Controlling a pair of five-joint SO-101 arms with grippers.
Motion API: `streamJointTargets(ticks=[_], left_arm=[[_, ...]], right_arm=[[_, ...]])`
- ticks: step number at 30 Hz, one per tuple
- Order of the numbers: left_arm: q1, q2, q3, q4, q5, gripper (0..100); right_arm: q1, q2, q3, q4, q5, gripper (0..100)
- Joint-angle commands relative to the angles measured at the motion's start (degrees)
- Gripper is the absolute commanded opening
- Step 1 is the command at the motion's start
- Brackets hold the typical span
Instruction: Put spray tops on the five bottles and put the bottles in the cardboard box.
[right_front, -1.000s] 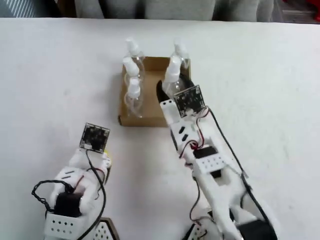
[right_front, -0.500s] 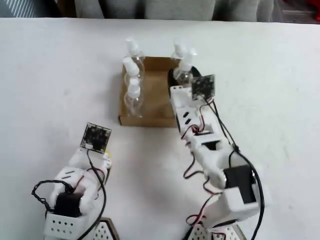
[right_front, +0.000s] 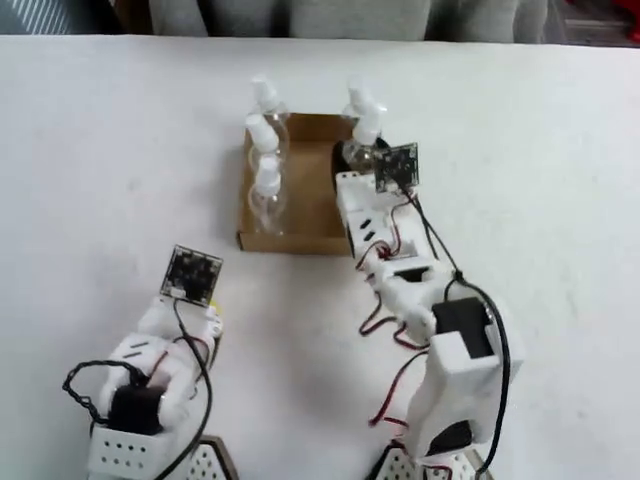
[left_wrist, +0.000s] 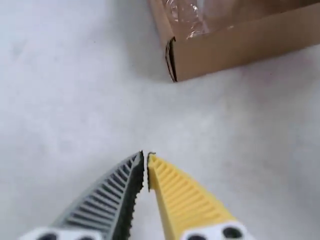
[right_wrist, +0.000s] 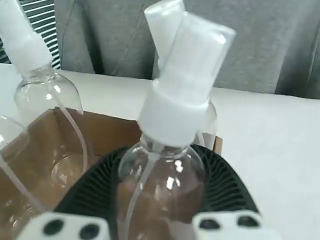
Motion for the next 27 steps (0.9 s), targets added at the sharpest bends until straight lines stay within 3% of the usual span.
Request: streamJointTargets(ticks=[1,7,16,27], left_arm=[[-0.4,-0.22,-0.18,-0.18,-0.44,2],[-0.4,-0.22,-0.18,-0.18,-0.44,2],[-0.48,-0.22,-0.18,-0.18,-0.44,2],[-0.48,-0.22,-0.18,-0.09,-0.44,2]], right_arm=[[0.13,0.48,-3.16,-1.36,0.53,1.5],[0.04,2.68,-3.52,-2.77,0.53,1.5],[-0.13,9.63,-3.52,-18.95,0.88,1.5],[-0.13,10.42,-3.08,-20.09,0.88,1.5]])
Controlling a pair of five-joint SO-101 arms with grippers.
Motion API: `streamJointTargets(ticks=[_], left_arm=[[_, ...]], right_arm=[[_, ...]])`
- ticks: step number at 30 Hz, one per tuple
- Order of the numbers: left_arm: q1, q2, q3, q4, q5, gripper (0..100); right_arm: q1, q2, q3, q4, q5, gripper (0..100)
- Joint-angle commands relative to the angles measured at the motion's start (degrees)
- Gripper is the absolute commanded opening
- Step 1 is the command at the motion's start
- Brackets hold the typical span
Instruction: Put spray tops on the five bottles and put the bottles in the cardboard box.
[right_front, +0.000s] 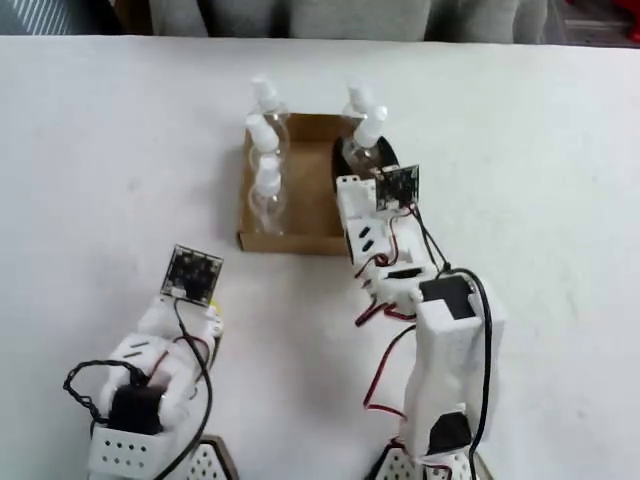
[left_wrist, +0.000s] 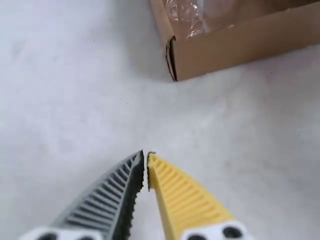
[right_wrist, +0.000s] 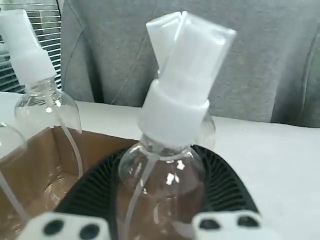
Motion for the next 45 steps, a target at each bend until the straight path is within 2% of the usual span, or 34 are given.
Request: streamJointTargets(ticks=[1,6,12,22,28,45], left_arm=[[-0.48,-0.22,-0.18,-0.09,-0.35,2],[-0.48,-0.22,-0.18,-0.09,-0.35,2],[-0.48,-0.22,-0.18,-0.09,-0.35,2],[-0.48,-0.22,-0.18,-0.09,-0.35,2],[-0.48,-0.22,-0.18,0.0,-0.35,2],[-0.48,-0.22,-0.18,-0.18,-0.35,2]], right_arm=[[-0.22,-0.75,-1.05,-1.36,0.62,1.5],[-1.27,-4.53,1.85,-1.01,0.62,2.3],[-3.12,-7.25,5.45,-0.84,0.35,14.8],[-2.86,-7.69,5.8,-0.84,0.7,15.9],[-2.95,-7.78,5.89,2.77,0.7,26.6],[-1.36,-14.46,9.67,3.21,0.79,26.6]])
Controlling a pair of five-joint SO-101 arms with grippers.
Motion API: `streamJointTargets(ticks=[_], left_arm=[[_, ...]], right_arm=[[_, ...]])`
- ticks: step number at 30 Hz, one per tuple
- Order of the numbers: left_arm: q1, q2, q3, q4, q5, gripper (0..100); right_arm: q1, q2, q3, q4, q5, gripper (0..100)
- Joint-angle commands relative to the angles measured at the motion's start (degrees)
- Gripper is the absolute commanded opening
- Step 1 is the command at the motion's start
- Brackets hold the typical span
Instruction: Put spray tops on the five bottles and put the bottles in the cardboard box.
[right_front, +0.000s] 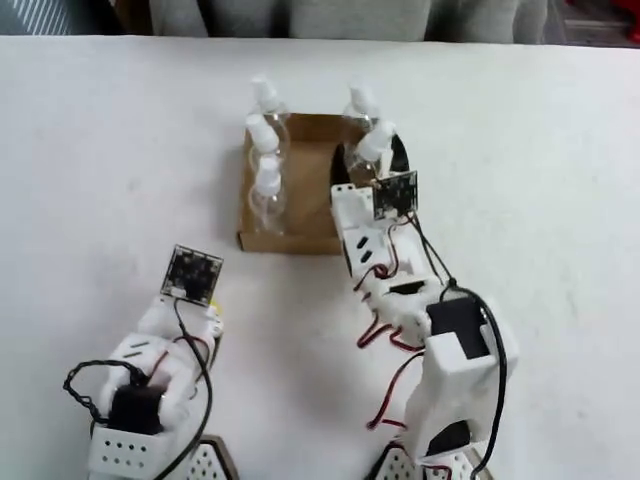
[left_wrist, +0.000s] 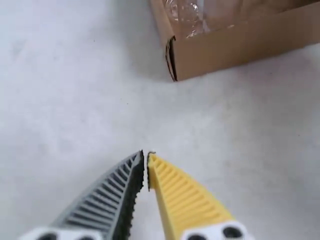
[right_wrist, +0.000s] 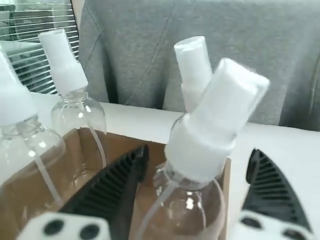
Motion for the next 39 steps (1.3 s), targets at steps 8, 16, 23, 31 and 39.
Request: streamJointTargets(ticks=[8,16,23,31,39], left_arm=[[-0.48,-0.22,-0.18,-0.18,-0.35,2],[-0.48,-0.22,-0.18,-0.26,-0.35,2],[-0.48,-0.22,-0.18,-0.35,-0.35,2],[-0.48,-0.22,-0.18,-0.35,-0.35,2],[-0.48,-0.22,-0.18,-0.35,-0.35,2]], right_arm=[[-0.66,-3.65,0.88,0.66,0.7,26.9],[-0.4,-6.55,0.97,0.75,0.62,26.9],[-0.4,-15.87,3.16,10.15,0.09,26.9],[-0.13,-24.57,6.59,15.87,0.09,26.9],[-0.13,-34.95,7.82,25.01,0.09,26.9]])
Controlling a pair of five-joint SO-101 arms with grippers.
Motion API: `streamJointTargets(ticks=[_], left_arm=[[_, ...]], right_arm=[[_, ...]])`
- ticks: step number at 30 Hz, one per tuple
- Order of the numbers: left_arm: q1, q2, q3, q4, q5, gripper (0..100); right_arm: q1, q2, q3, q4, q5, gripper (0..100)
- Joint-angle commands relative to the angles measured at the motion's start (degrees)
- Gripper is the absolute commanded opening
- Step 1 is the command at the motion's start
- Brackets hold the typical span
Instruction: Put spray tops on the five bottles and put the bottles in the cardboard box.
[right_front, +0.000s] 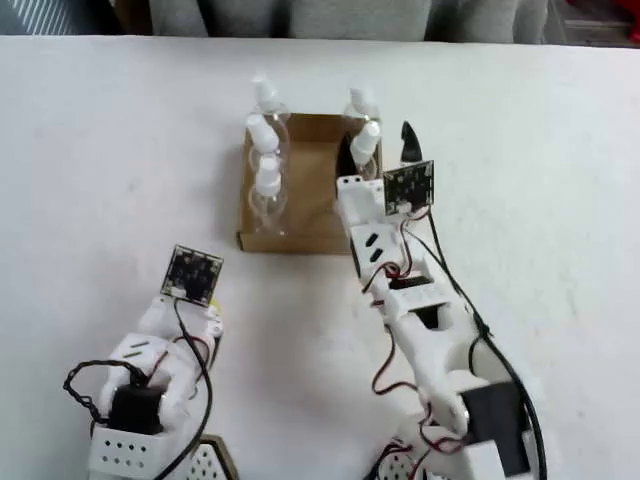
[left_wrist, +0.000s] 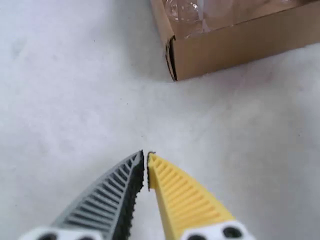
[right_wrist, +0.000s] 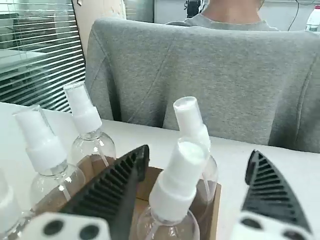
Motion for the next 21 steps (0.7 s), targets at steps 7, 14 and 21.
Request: streamJointTargets(ticks=[7,14,21], left_arm=[[-0.48,-0.22,-0.18,-0.35,-0.44,2],[-0.48,-0.22,-0.18,-0.35,-0.44,2],[-0.4,-0.22,-0.18,-0.35,-0.26,2]], right_arm=[[-0.04,-17.98,-0.53,15.96,-3.78,26.9],[2.15,-34.07,-0.53,35.47,-5.45,26.5],[9.1,-51.91,-0.44,60.97,-5.54,26.5]])
